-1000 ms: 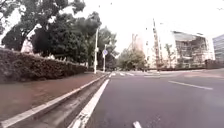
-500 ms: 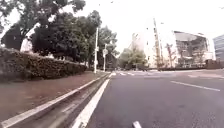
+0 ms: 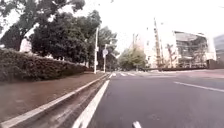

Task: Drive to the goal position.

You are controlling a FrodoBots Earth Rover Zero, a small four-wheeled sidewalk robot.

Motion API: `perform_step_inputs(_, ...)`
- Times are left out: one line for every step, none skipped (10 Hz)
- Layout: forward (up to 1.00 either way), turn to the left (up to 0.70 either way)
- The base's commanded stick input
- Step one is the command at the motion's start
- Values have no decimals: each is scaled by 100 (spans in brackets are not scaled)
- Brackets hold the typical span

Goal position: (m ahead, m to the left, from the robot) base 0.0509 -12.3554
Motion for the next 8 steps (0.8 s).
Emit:
perform_step_inputs(45,0)
perform_step_inputs(45,0)
perform_step_inputs(45,0)
perform_step_inputs(45,0)
perform_step_inputs(45,0)
perform_step_inputs(45,0)
perform_step_inputs(45,0)
perform_step_inputs(45,0)
